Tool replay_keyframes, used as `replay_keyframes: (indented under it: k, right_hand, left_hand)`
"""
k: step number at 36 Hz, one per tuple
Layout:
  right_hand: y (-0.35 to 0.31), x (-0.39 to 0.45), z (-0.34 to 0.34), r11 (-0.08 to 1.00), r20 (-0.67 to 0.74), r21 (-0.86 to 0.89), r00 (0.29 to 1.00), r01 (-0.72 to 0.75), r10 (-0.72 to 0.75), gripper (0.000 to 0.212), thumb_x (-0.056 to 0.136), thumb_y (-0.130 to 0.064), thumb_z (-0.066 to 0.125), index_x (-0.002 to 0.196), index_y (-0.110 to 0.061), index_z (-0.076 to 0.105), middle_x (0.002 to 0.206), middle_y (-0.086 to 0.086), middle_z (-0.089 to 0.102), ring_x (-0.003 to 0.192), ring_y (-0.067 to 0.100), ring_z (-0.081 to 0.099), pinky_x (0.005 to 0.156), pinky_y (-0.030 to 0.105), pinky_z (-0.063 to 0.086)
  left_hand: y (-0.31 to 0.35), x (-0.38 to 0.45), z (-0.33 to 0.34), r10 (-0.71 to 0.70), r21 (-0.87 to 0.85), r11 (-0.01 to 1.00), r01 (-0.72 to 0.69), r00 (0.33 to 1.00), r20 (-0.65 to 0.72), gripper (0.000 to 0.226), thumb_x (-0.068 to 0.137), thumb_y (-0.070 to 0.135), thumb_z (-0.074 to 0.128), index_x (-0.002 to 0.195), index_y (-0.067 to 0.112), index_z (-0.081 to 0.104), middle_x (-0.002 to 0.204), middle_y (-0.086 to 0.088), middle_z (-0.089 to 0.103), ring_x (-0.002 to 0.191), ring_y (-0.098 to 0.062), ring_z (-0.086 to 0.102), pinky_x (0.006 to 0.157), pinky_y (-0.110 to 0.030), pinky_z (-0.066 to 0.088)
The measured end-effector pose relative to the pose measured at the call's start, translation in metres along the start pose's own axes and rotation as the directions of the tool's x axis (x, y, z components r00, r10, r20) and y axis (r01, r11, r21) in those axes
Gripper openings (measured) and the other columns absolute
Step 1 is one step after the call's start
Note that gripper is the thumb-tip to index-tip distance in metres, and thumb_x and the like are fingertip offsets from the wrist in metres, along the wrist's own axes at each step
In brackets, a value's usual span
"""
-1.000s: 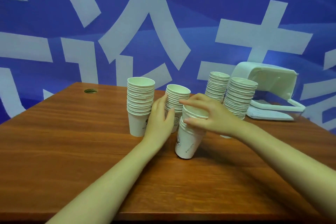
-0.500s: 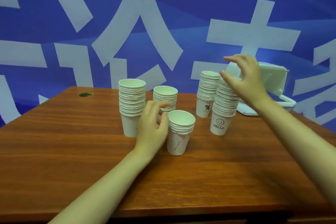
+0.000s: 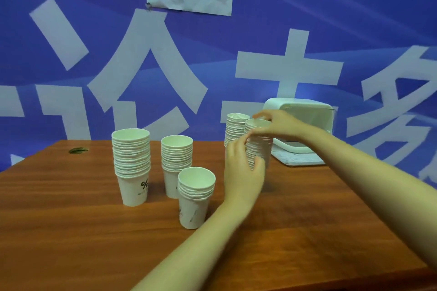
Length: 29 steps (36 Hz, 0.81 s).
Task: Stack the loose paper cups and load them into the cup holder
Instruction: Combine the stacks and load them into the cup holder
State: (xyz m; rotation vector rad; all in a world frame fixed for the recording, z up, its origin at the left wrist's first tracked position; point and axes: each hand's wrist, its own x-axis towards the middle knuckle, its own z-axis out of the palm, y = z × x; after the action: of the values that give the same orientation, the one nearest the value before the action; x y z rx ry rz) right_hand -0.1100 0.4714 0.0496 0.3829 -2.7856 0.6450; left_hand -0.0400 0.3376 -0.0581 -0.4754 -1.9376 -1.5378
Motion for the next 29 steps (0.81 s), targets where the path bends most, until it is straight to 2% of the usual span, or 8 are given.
replay_keyframes:
  k: [3,6,9,12,16,20,24,29]
  right_hand:
    - [0.003,-0.005,-0.009,0.999,0.016,0.039,1.000,-0.005,0.004,0.053,0.080,-0.043,0.075,0.126,-0.024,0.061,0.116,-0.004,0.060,0.101,0.010,0.056,0.072,0.015,0.040]
    - [0.008,-0.010,-0.012,0.997,0.013,0.081,1.000,0.015,-0.016,0.044,0.083,-0.035,0.073,0.124,-0.023,0.062,0.112,-0.003,0.062,0.096,0.008,0.058,0.067,0.009,0.040]
    - [0.014,-0.015,-0.009,0.994,0.025,0.106,0.999,0.025,-0.028,0.041,0.087,-0.031,0.068,0.127,-0.025,0.060,0.113,-0.007,0.061,0.092,0.004,0.057,0.063,0.008,0.039]
    - [0.019,-0.018,-0.009,0.990,0.036,0.132,0.998,0.047,-0.052,0.049,0.086,-0.035,0.071,0.132,-0.025,0.057,0.117,-0.013,0.057,0.102,0.003,0.055,0.074,0.011,0.040]
    - [0.021,-0.020,-0.014,0.984,0.044,0.161,0.995,0.079,-0.087,0.044,0.083,-0.033,0.075,0.124,-0.028,0.061,0.099,-0.018,0.060,0.086,-0.002,0.059,0.060,0.005,0.043]
    - [0.024,-0.012,-0.026,0.947,-0.119,0.302,0.990,0.108,-0.075,0.044,0.082,-0.031,0.076,0.124,-0.028,0.063,0.114,-0.001,0.065,0.102,0.008,0.060,0.086,0.023,0.050]
    - [0.021,-0.011,-0.049,0.905,-0.216,0.406,0.975,0.130,-0.043,0.043,0.083,-0.035,0.074,0.124,-0.029,0.063,0.106,-0.001,0.069,0.089,0.005,0.062,0.078,0.021,0.045]
    - [0.008,-0.018,-0.068,0.819,-0.403,0.536,0.914,0.203,0.037,0.049,0.071,-0.043,0.074,0.117,-0.031,0.064,0.111,0.003,0.067,0.097,0.012,0.064,0.084,0.030,0.050]
  left_hand:
    - [-0.017,0.015,0.019,-0.206,0.052,0.978,0.202,0.975,0.085,0.071,0.090,0.028,0.060,0.151,0.019,0.025,0.150,-0.005,0.033,0.139,-0.021,0.033,0.114,-0.042,0.032]
    - [-0.032,0.025,0.028,-0.270,-0.012,0.961,0.277,0.944,0.189,0.082,0.091,0.042,0.062,0.154,0.024,0.012,0.158,0.005,0.021,0.145,-0.014,0.021,0.114,-0.033,0.025]
    - [-0.041,0.026,0.034,-0.163,-0.180,0.961,0.210,0.955,0.246,0.066,0.094,0.037,0.059,0.151,0.032,0.025,0.144,0.023,0.036,0.130,0.007,0.036,0.104,-0.019,0.033]
    - [-0.047,0.023,0.036,-0.131,-0.267,0.945,0.189,0.966,0.221,0.060,0.095,0.029,0.059,0.149,0.031,0.032,0.134,0.029,0.042,0.118,0.020,0.040,0.090,-0.001,0.035]
    - [-0.048,0.021,0.036,-0.117,-0.329,0.926,0.183,0.971,0.211,0.060,0.094,0.023,0.062,0.147,0.028,0.034,0.133,0.025,0.045,0.121,0.014,0.043,0.091,-0.001,0.038]
    - [-0.051,0.021,0.032,-0.152,-0.329,0.920,0.213,0.968,0.202,0.056,0.092,0.022,0.064,0.137,0.038,0.035,0.126,0.023,0.050,0.114,0.013,0.049,0.087,-0.006,0.043]
    - [-0.054,0.024,0.029,-0.153,-0.313,0.927,0.204,0.972,0.180,0.051,0.092,0.022,0.064,0.132,0.037,0.037,0.119,0.028,0.049,0.102,0.028,0.046,0.081,0.000,0.041]
    - [-0.052,0.020,0.031,-0.154,-0.245,0.952,0.187,0.977,0.145,0.064,0.092,0.031,0.064,0.147,0.030,0.032,0.143,0.012,0.046,0.130,0.001,0.042,0.108,-0.028,0.039]
